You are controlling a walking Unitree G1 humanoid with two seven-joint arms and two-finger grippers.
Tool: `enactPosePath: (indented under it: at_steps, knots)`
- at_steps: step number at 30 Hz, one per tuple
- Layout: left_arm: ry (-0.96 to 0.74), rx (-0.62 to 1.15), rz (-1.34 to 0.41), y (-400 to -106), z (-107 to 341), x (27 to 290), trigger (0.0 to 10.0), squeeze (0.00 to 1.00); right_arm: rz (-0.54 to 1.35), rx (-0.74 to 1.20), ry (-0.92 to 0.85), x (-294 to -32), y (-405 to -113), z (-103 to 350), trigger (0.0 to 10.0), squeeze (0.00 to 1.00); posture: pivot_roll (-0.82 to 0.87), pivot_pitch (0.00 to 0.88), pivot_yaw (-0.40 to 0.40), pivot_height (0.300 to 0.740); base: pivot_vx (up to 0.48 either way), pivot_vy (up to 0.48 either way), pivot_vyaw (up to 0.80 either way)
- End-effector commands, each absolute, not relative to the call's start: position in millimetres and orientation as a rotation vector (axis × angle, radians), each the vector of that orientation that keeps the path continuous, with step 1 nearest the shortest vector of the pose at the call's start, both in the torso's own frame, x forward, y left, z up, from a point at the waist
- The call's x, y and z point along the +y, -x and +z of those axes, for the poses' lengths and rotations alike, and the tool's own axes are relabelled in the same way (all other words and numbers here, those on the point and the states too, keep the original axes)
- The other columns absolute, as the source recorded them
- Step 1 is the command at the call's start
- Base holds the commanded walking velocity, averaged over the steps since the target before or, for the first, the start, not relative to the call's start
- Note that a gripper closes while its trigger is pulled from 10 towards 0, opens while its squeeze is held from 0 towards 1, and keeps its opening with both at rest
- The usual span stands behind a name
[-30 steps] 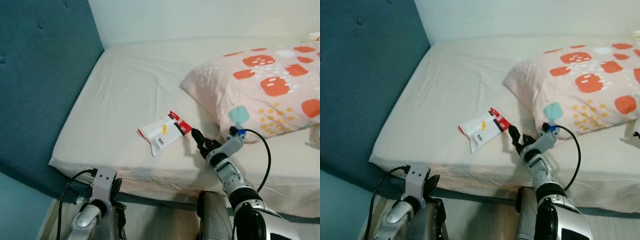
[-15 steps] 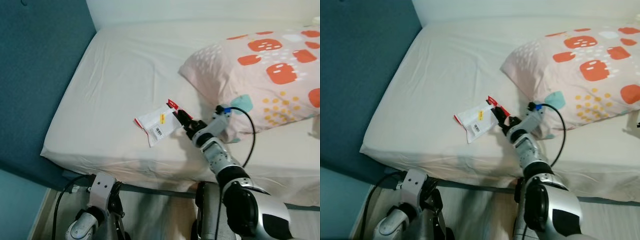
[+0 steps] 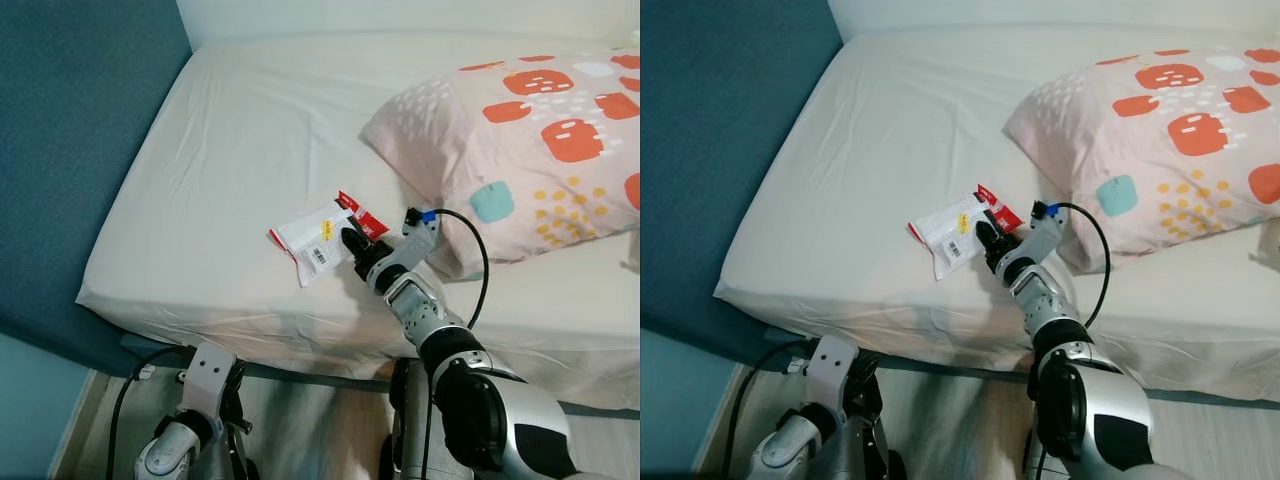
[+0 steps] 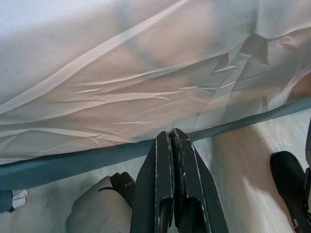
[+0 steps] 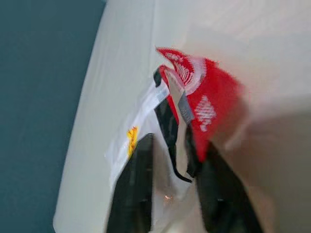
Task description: Clean up the room
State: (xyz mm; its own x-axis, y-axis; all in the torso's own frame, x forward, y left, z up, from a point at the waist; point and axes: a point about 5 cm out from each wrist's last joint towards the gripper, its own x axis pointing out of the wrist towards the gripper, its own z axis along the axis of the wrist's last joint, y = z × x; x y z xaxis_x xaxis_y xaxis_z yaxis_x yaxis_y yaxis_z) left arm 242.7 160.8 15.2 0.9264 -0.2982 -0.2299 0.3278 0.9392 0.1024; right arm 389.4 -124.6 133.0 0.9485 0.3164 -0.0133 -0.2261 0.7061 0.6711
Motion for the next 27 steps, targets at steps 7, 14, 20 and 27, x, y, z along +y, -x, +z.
enactPosePath:
  at_steps: [7,14,20,27]
  knots:
    - [-0.134,0.242,-0.313,-243.4,11.6,159.4,10.0,0.00,0.364,0.028,-0.806,-129.0,-392.8,148.0,0.0,0.00,0.07,0.303,0.016,0.500,0.000,0.000,0.00]
    - [-0.132,0.224,-0.314,-252.8,16.5,155.2,10.0,0.00,0.444,-0.063,-0.898,-128.1,-397.2,167.8,0.0,0.00,0.06,0.274,0.011,0.500,0.000,0.000,0.00]
    - [-0.094,0.152,-0.293,-285.6,36.3,146.4,10.0,0.00,0.795,-0.178,-0.908,-97.7,-386.3,188.7,0.0,0.00,0.02,0.178,0.008,0.500,0.000,0.000,0.00]
    - [0.002,0.078,-0.256,-312.0,60.3,141.1,10.0,0.00,0.945,-0.124,-0.778,-81.6,-350.4,154.9,0.0,0.00,-0.01,0.120,0.011,0.500,0.000,0.000,0.00]
